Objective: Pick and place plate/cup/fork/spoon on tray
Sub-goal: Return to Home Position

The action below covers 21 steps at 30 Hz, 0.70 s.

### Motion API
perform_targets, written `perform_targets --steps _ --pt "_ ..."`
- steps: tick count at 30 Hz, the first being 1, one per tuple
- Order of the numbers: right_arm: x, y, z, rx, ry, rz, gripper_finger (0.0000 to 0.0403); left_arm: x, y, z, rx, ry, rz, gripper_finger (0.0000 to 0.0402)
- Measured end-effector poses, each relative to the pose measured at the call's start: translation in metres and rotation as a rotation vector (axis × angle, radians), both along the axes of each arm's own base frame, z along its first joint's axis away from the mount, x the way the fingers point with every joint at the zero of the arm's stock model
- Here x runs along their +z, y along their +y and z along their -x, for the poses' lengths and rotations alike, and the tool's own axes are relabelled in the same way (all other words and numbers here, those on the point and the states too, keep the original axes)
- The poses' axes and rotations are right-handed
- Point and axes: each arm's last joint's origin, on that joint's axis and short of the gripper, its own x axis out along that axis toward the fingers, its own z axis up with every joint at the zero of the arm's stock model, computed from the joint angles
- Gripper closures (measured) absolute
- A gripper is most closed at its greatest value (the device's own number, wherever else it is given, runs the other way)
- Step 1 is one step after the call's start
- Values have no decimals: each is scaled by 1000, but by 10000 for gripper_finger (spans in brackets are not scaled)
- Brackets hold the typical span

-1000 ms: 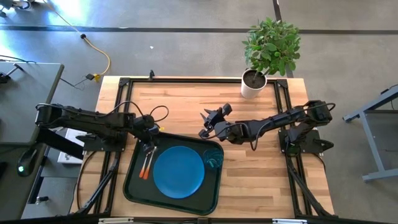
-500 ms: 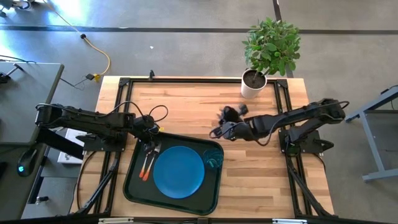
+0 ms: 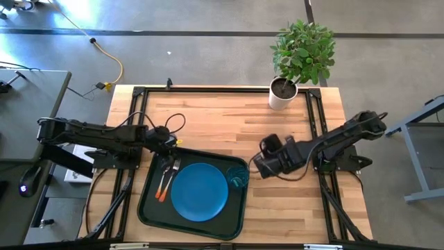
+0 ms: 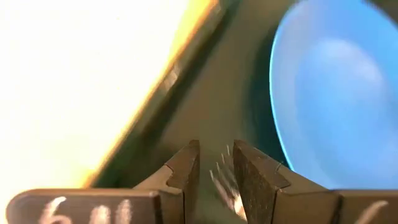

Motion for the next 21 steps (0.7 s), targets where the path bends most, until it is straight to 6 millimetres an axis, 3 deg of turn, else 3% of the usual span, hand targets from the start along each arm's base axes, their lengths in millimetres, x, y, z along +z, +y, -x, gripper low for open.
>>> perform_targets --steps 5,11,15,21 --pt "-45 9 4 49 -84 -198 395 11 2 0 4 -107 -83 314" --pt "-93 12 17 46 -317 -387 400 21 2 4 1 -175 -134 314" --pt "-104 16 22 111 -463 -480 401 24 2 6 -18 -201 -157 314" --pt "-110 8 26 63 -494 -489 402 25 3 6 -2 -204 -227 314"
